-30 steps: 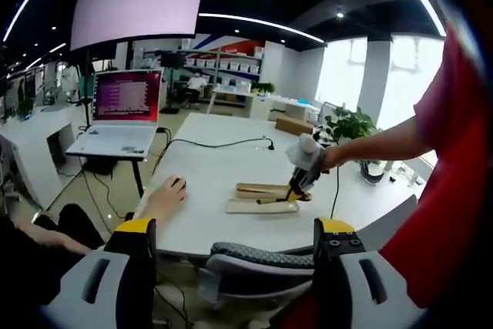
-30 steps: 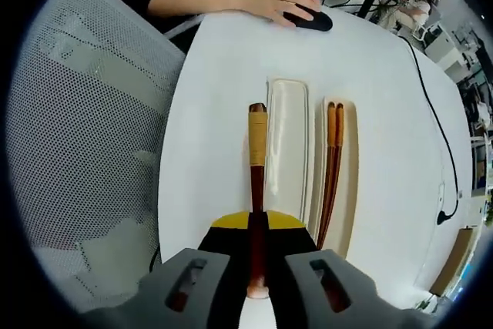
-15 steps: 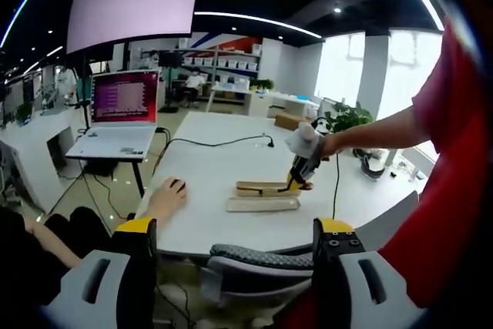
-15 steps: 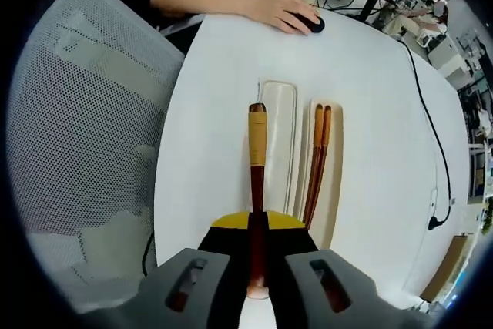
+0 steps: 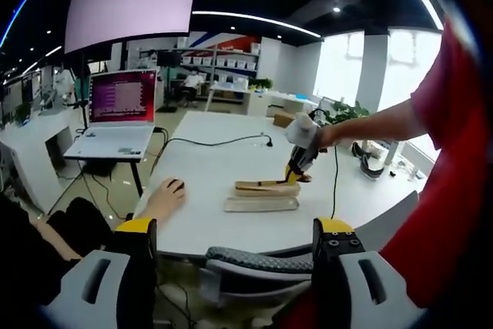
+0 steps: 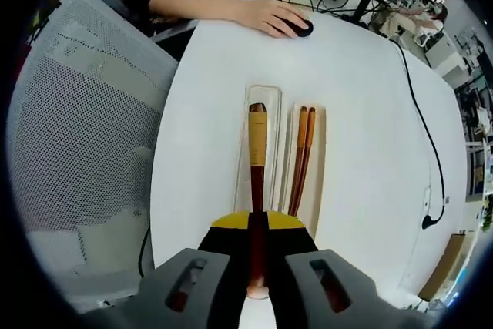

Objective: Arrange the utensils inside the cutlery case until each visible utensil rests in its matching compartment.

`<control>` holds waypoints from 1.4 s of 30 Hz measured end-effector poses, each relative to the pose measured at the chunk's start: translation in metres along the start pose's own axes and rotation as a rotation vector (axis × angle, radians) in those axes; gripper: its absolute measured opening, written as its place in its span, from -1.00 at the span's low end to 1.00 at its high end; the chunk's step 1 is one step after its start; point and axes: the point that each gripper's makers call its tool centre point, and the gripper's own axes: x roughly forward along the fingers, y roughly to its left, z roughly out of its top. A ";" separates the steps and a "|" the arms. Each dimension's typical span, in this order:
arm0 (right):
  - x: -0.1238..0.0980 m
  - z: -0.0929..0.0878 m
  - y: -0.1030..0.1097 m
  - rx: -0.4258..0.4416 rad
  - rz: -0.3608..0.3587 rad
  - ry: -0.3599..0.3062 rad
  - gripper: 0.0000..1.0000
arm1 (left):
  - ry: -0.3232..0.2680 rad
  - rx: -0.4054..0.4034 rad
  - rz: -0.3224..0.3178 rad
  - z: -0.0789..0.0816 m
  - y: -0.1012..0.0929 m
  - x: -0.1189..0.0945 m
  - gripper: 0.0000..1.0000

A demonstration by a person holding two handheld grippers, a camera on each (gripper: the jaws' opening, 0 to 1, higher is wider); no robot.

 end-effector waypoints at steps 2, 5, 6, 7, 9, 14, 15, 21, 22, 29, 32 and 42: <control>-0.003 -0.001 -0.003 -0.002 -0.004 0.002 -0.97 | 0.002 -0.002 -0.001 -0.001 0.000 0.000 0.70; -0.004 -0.002 -0.006 -0.024 -0.014 0.012 -0.97 | 0.007 0.000 -0.001 -0.002 0.000 -0.001 0.70; -0.004 -0.003 -0.006 -0.032 -0.012 0.018 -0.97 | 0.006 -0.001 -0.001 -0.003 0.000 -0.001 0.70; -0.005 -0.004 -0.007 -0.043 -0.013 0.027 -0.97 | 0.006 -0.002 0.000 -0.003 0.000 -0.001 0.70; -0.007 -0.004 -0.009 -0.053 -0.016 0.035 -0.97 | 0.006 -0.003 0.004 -0.002 0.001 -0.001 0.69; -0.011 -0.003 -0.014 -0.069 -0.019 0.047 -0.98 | 0.008 0.004 0.004 -0.002 0.001 -0.001 0.69; -0.012 -0.003 -0.016 -0.068 -0.020 0.048 -0.98 | 0.010 0.005 0.004 -0.002 0.001 -0.001 0.69; -0.015 -0.003 -0.018 -0.060 -0.018 0.047 -0.97 | 0.012 0.001 0.006 -0.003 0.002 -0.001 0.69; -0.018 -0.003 -0.017 -0.062 -0.015 0.051 -0.97 | 0.013 0.001 0.006 -0.003 0.002 -0.001 0.68; -0.039 -0.003 -0.042 -0.098 -0.039 0.075 -0.97 | 0.023 0.012 0.003 0.001 0.006 0.001 0.68; -0.050 -0.002 -0.054 -0.101 -0.058 0.074 -0.97 | 0.023 0.021 0.005 0.004 0.008 0.001 0.68; -0.048 0.001 -0.064 -0.066 -0.057 0.068 -0.97 | 0.016 0.053 -0.011 0.010 -0.002 -0.001 0.68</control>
